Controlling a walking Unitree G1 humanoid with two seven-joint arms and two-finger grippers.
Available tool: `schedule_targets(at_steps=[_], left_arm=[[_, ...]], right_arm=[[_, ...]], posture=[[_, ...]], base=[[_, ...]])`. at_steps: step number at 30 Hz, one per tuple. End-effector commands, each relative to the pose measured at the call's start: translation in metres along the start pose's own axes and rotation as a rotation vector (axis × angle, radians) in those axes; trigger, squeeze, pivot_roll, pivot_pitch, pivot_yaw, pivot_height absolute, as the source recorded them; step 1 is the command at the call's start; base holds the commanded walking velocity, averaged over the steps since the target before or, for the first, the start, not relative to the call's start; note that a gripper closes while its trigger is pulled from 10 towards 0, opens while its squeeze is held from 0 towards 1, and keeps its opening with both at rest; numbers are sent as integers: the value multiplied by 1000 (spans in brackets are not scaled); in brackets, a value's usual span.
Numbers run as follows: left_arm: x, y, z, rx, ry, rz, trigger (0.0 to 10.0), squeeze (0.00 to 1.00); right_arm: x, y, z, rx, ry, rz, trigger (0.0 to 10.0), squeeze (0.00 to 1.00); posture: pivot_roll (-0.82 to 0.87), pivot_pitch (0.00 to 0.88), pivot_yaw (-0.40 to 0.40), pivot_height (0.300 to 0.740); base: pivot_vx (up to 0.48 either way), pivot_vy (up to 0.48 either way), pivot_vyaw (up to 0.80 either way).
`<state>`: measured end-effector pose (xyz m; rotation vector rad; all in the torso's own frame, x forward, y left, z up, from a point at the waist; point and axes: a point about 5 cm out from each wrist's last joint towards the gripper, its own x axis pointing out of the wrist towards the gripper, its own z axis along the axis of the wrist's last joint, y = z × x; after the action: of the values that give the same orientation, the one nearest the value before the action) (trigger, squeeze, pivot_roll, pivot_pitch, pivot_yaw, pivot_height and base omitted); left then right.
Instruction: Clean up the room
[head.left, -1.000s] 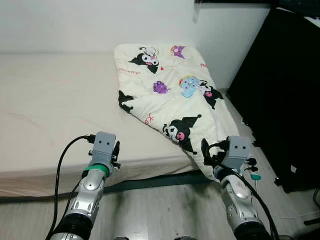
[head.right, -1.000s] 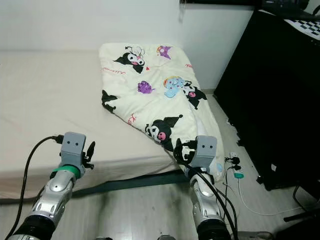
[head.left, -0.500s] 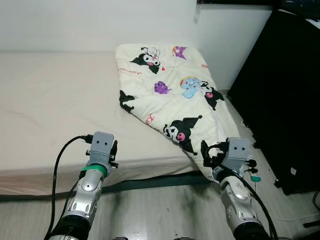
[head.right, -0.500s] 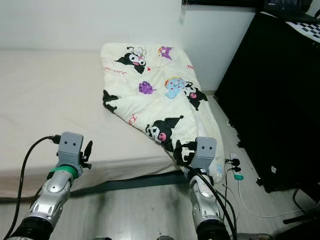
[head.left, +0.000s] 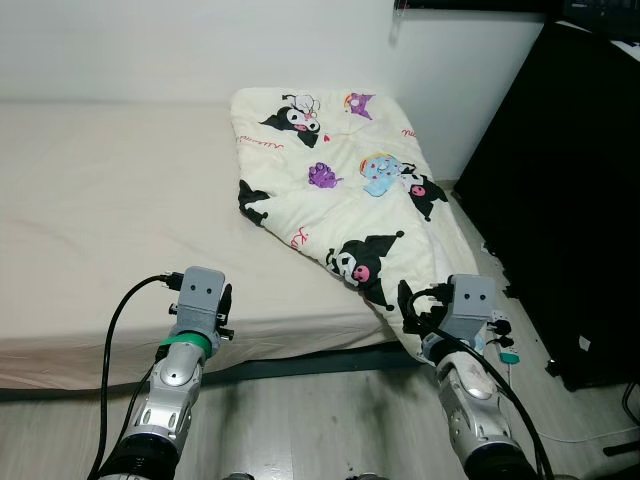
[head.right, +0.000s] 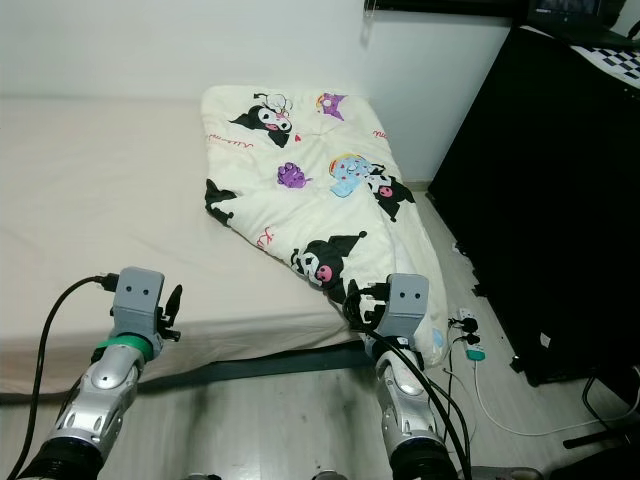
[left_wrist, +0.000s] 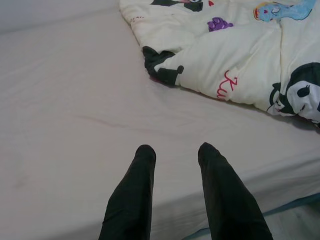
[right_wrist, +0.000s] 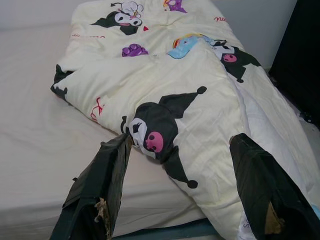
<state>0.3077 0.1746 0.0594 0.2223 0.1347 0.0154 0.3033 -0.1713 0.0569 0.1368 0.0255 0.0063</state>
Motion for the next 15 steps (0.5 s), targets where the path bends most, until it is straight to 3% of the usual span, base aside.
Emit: schedule_targets(at_steps=[1,15], left_arm=[[-3,-3,-4,4,17,-13,10000,0],[-5,-2,-4,21,16,-26,10000,0]], right_arm=[[-2,-2,-4,-2,13,-6,10000,0],[-6,3,-9,7,26,0,10000,0]], posture=[[60,67,-17,740],[77,78,-13,740]], base=[[0,0,0],[0,0,0]])
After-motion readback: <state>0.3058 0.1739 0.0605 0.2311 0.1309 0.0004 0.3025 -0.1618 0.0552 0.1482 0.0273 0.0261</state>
